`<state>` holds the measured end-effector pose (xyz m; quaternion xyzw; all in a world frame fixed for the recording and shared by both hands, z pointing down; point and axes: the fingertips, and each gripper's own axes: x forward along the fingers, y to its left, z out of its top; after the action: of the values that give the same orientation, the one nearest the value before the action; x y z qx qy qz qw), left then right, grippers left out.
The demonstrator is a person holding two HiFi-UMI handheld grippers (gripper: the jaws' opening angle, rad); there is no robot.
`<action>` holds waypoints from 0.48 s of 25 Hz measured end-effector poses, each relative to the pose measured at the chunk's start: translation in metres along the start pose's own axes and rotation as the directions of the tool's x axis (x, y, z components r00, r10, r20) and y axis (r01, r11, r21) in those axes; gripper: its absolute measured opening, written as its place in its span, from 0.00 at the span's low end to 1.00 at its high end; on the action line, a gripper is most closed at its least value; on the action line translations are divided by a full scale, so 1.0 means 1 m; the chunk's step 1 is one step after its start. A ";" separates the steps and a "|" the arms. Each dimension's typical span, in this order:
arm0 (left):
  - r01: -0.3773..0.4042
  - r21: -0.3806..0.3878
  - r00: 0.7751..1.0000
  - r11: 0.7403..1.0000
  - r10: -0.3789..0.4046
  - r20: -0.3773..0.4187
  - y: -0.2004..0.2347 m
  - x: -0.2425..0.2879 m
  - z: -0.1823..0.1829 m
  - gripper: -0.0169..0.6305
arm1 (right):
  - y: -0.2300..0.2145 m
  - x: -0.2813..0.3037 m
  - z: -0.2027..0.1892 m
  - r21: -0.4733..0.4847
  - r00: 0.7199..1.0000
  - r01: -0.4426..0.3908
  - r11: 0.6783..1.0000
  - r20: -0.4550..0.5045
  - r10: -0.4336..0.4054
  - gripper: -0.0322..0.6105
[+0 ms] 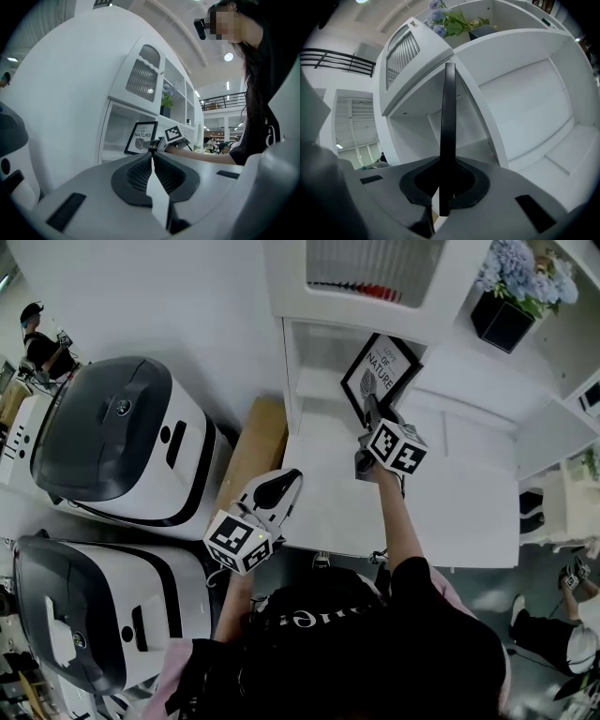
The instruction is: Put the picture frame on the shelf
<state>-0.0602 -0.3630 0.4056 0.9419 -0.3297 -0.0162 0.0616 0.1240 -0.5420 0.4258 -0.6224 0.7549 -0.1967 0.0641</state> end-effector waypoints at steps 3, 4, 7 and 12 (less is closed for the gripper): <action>0.007 -0.002 1.000 1.000 -0.007 -0.010 0.001 0.002 -0.002 0.07 | -0.006 0.004 -0.002 -0.007 0.999 0.030 1.000 0.011 -0.030 0.15; 0.009 -0.004 1.000 1.000 -0.009 -0.012 0.001 0.003 -0.003 0.07 | -0.009 0.006 -0.002 -0.009 0.999 0.041 0.999 0.014 -0.040 0.15; 0.014 -0.005 1.000 1.000 -0.014 -0.017 0.005 0.012 -0.004 0.07 | -0.018 0.015 -0.004 -0.045 0.997 0.078 0.996 0.010 -0.077 0.15; 0.044 0.006 0.999 0.999 -0.044 -0.022 -0.004 0.026 -0.002 0.06 | -0.026 0.020 -0.001 -0.065 0.994 0.112 0.992 0.020 -0.111 0.14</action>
<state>-0.0370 -0.3755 0.4073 0.9493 -0.3082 -0.0060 0.0620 0.1432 -0.5647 0.4400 -0.6669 0.7245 -0.1698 0.0384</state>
